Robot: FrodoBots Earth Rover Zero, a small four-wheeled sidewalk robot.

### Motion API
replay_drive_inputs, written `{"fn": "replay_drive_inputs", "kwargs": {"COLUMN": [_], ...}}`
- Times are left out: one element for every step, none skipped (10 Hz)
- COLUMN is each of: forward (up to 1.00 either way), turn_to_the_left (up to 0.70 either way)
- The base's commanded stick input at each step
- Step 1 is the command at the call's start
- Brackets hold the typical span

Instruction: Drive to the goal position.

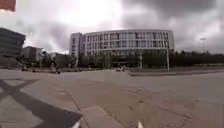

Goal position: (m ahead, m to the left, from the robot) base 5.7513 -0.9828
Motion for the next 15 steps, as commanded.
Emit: {"fn": "replay_drive_inputs", "kwargs": {"forward": [0.50,0.50,0.50,0.50,0.50,0.50,0.50,0.50,0.50,0.50,0.50,0.50,0.50,0.50,0.50], "turn_to_the_left": [0.01,0.01,0.01,0.01,0.01,0.01,0.01,0.01,0.01,0.01,0.01,0.01,0.01,0.01,0.01]}}
